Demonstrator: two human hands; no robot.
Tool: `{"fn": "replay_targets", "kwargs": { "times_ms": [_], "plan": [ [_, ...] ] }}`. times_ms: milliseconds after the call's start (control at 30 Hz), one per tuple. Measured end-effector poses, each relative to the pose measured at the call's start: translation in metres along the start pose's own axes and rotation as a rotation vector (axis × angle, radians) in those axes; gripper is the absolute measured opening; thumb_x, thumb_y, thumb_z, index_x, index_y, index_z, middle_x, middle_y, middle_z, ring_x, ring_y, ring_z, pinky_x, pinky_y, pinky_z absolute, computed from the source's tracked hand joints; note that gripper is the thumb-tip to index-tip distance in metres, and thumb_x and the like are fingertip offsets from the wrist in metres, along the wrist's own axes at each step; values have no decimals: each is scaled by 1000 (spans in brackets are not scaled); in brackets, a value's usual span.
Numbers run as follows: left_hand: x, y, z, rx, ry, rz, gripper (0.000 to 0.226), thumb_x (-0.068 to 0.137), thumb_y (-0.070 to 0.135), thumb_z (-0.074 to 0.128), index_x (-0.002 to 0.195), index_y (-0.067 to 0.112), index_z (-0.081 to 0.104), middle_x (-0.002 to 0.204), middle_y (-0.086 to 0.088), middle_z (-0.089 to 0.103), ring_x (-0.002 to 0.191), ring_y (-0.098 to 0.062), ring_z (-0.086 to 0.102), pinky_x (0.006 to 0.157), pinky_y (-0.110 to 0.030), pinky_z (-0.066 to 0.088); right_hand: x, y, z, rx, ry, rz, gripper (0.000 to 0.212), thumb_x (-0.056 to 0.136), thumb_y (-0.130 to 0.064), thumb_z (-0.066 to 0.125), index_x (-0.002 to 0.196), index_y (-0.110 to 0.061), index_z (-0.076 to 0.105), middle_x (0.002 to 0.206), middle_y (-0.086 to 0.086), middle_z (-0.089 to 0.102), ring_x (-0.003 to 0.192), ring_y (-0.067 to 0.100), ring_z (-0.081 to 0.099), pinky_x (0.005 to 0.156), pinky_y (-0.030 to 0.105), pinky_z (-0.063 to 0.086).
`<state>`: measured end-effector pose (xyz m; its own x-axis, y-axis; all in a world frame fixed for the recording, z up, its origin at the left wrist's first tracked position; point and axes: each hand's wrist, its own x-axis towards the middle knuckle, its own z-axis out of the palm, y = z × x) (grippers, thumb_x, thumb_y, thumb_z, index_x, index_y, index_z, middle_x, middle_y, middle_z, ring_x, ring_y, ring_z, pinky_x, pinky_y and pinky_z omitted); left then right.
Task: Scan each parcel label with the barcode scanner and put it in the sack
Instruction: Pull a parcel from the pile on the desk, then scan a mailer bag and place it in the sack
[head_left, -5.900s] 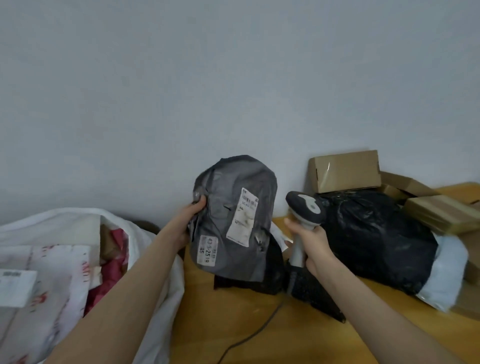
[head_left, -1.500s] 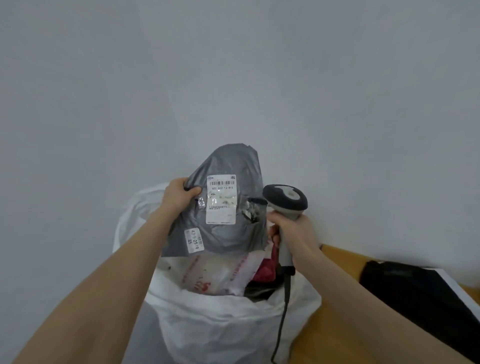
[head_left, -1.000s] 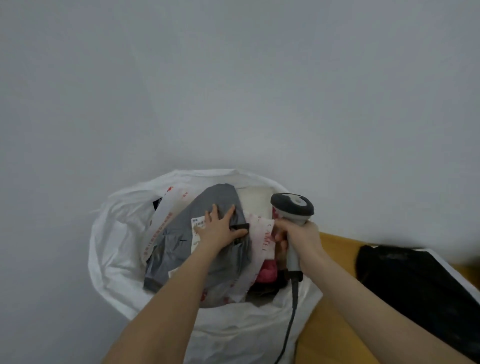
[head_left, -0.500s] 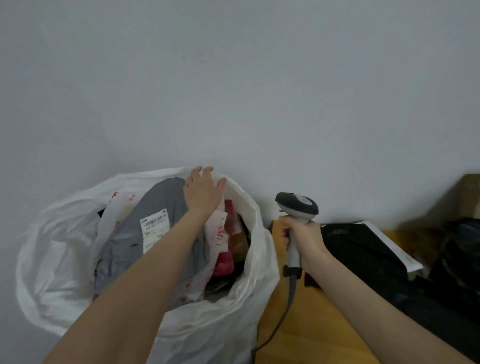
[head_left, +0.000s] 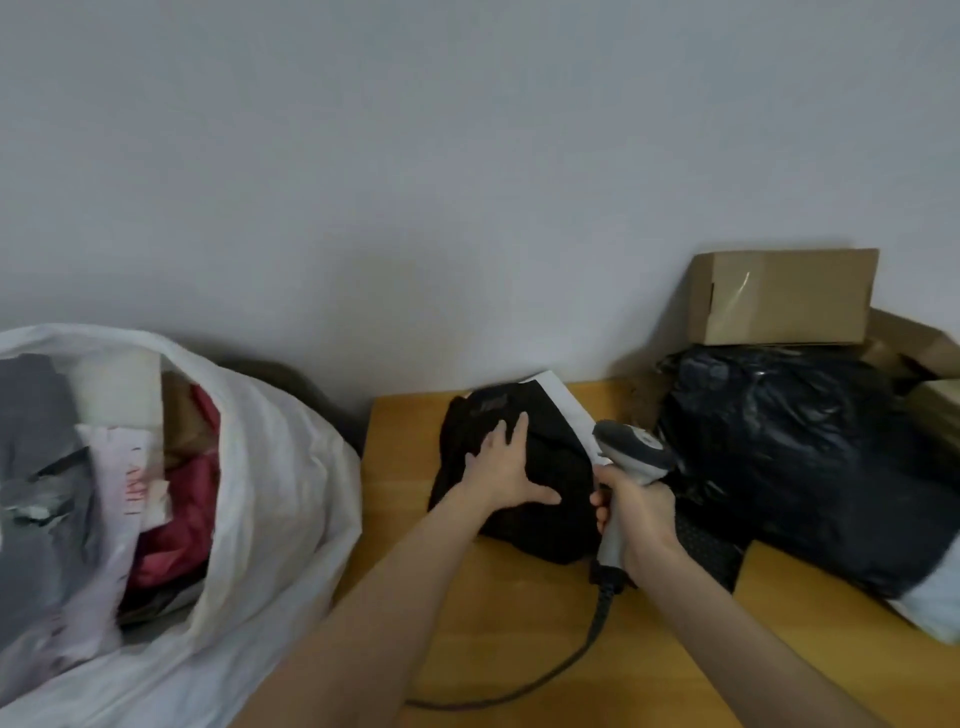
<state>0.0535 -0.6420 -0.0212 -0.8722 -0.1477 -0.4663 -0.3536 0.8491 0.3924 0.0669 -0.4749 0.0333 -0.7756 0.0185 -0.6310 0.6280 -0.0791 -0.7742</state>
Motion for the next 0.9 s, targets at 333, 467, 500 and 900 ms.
{"fn": "replay_targets", "kwargs": {
  "times_ms": [333,467,500,900],
  "plan": [
    [30,27,62,-46,143,-163,68,94,37,58,149,13,28,153,-17,30,131,-32,43,101,-40,43,42,0,-46,-4,23,31,19,89,-11,65,71,-5,60,55,8,56,46,16,48,49,28,40],
    [8,5,27,-287,142,-88,31,96,29,56,118,8,62,112,-9,66,102,-24,61,78,-28,47,32,-6,-37,10,-40,31,11,89,-10,65,79,-4,63,56,7,57,44,13,49,46,24,42],
    [2,1,17,-340,148,-85,28,96,29,57,113,8,63,106,-7,66,97,-22,61,73,-25,45,28,-9,-33,18,-59,27,9,89,-10,65,82,-4,64,57,7,57,43,11,49,45,23,42],
    [-64,-6,-70,-931,312,-181,25,102,26,44,101,4,58,104,-15,64,101,-31,60,84,-41,49,-30,-30,-2,136,-136,-105,13,85,-10,71,75,-4,64,61,9,60,47,16,50,51,29,44]
  ]
}}
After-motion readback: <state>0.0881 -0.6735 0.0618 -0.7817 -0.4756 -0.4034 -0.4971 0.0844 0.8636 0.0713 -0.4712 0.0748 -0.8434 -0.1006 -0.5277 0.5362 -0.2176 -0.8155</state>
